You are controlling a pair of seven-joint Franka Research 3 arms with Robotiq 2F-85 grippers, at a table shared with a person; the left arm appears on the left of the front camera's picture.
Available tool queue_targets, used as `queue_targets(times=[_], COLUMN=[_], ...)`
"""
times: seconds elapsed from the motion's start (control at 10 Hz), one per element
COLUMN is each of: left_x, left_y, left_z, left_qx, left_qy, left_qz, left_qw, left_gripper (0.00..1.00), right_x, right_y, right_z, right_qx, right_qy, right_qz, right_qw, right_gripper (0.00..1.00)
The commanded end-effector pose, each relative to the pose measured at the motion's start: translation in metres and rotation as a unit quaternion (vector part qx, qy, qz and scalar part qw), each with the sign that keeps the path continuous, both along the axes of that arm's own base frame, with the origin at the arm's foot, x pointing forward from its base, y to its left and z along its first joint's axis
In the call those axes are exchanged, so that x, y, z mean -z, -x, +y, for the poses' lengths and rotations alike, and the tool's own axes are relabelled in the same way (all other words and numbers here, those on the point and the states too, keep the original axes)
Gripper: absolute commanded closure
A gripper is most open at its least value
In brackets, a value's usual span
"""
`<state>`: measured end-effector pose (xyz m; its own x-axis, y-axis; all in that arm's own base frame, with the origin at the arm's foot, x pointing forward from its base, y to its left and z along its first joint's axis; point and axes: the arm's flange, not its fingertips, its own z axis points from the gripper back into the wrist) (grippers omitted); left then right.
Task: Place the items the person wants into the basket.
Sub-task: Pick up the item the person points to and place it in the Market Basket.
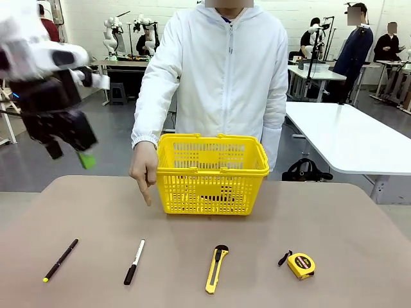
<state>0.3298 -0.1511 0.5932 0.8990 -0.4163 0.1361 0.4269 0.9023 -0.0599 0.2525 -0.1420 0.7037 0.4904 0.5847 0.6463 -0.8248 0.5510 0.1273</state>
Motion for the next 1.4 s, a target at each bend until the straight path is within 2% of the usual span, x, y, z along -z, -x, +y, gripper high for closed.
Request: queue_targets(times=[0.0,0.2,0.3,0.7,0.9,1.1,1.2,1.3], left_x=[0.039,0.082,0.1,0.143,0.164,0.17,0.16,0.16], left_y=[0.016,0.022,0.023,0.019,0.015,0.011,0.014,0.014], left_z=[-0.016,-0.027,-0.032,-0.049,-0.058,-0.062,-0.058,-0.058], left_qx=[-0.085,-0.117,-0.125,-0.108,-0.113,-0.108,-0.101,-0.101], left_qy=[-0.033,-0.043,-0.05,-0.016,-0.006,0.011,-0.018,-0.018], left_qz=[-0.053,-0.049,-0.032,0.017,0.027,0.014,0.029,0.029], left_qw=[0.994,0.991,0.99,0.994,0.993,0.994,0.994,0.994], left_gripper=[0.0,0.0,0.0,0.0,0.0,0.0,0.0,0.0], right_x=[-0.002,-0.002,-0.002,-0.002,-0.002,-0.002,-0.002,-0.002], right_y=[-0.001,-0.001,-0.001,-0.001,-0.001,-0.001,-0.001,-0.001], right_z=[-0.001,-0.001,-0.001,-0.001,-0.001,-0.001,-0.001,-0.001], right_qx=[-0.012,-0.012,-0.012,-0.012,-0.012,-0.012,-0.012,-0.012], right_qy=[-0.012,-0.012,-0.012,-0.012,-0.012,-0.012,-0.012,-0.012], right_qz=[-0.004,-0.004,-0.004,-0.004,-0.004,-0.004,-0.004,-0.004], right_qw=[1.0,1.0,1.0,1.0,1.0,1.0,1.0,1.0], right_gripper=[0.0,0.0,0.0,0.0,0.0,0.0,0.0,0.0])
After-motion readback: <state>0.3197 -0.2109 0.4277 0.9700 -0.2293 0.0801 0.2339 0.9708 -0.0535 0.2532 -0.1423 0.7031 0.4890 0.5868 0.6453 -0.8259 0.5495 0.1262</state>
